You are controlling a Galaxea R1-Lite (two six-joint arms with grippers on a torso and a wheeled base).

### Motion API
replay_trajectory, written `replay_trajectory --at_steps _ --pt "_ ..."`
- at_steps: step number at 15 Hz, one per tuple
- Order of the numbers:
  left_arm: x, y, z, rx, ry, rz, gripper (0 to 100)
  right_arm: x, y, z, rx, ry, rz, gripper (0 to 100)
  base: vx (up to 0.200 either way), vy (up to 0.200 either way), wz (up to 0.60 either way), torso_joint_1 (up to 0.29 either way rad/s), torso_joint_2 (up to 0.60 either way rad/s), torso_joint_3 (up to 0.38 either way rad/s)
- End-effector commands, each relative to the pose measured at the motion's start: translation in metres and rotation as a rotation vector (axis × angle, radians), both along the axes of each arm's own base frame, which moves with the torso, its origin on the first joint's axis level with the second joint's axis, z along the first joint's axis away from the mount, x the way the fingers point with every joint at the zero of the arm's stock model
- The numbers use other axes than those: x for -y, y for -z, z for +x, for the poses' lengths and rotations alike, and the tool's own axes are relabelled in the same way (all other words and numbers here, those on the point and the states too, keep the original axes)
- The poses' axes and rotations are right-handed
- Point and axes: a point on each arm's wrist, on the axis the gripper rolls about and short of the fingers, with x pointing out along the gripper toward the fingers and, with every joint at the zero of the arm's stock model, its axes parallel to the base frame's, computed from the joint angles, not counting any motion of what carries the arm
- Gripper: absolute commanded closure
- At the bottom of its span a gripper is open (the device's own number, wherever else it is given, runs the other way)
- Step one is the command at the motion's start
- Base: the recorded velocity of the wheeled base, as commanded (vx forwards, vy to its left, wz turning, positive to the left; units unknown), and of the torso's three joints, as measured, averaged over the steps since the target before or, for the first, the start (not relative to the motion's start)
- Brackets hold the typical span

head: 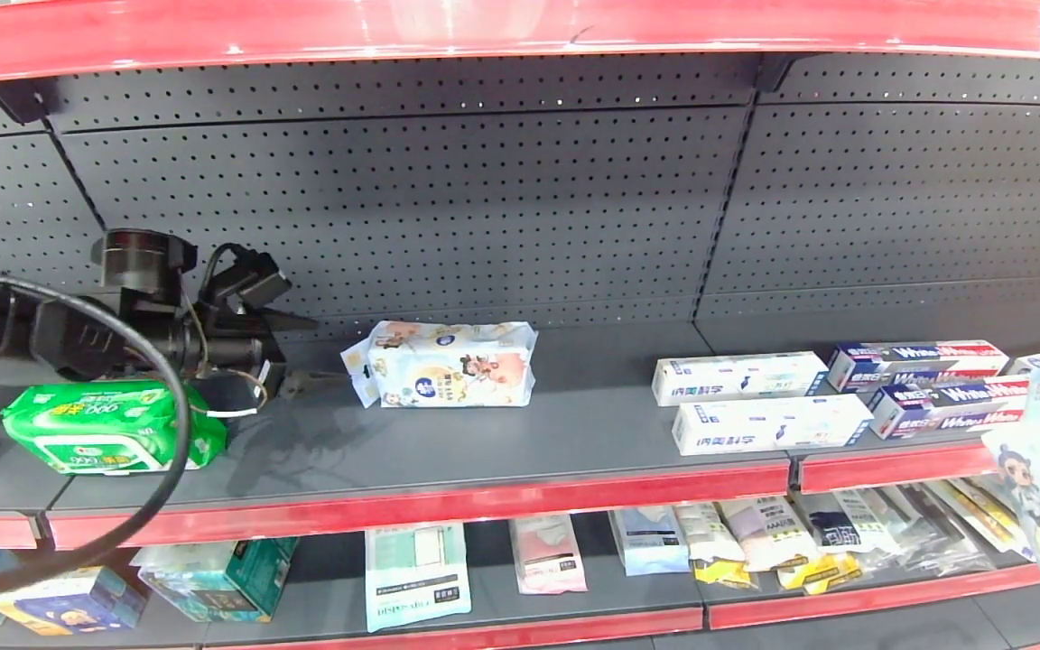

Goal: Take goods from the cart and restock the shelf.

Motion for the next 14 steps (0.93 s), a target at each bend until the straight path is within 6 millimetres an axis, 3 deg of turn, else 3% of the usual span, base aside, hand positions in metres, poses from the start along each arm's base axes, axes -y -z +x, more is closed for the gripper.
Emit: replay_trajectory --at_steps 1,3,6,14 --pt "0.013 0.027 0.035 -0.035 0.092 -0.002 0 0.000 0.001 0.007 -0.036 0.001 0.001 100 0.000 0.000 0.00 0.000 0.00 0.000" --pt "0.029 0.025 0.039 -0.077 0.143 -0.014 0 0.001 0.002 0.009 -0.052 0.013 -0.006 100 0.000 0.000 0.00 0.000 0.00 0.000" --pt "0.057 0.031 0.067 -0.041 0.229 -0.019 0 0.001 0.002 0.009 -0.053 0.028 -0.012 100 0.000 0.000 0.00 0.000 0.00 0.000" --pt "0.067 0.039 0.081 -0.058 0.250 -0.017 0 0.002 0.004 0.011 -0.075 0.041 -0.017 100 0.000 0.000 0.00 0.000 0.00 0.000"
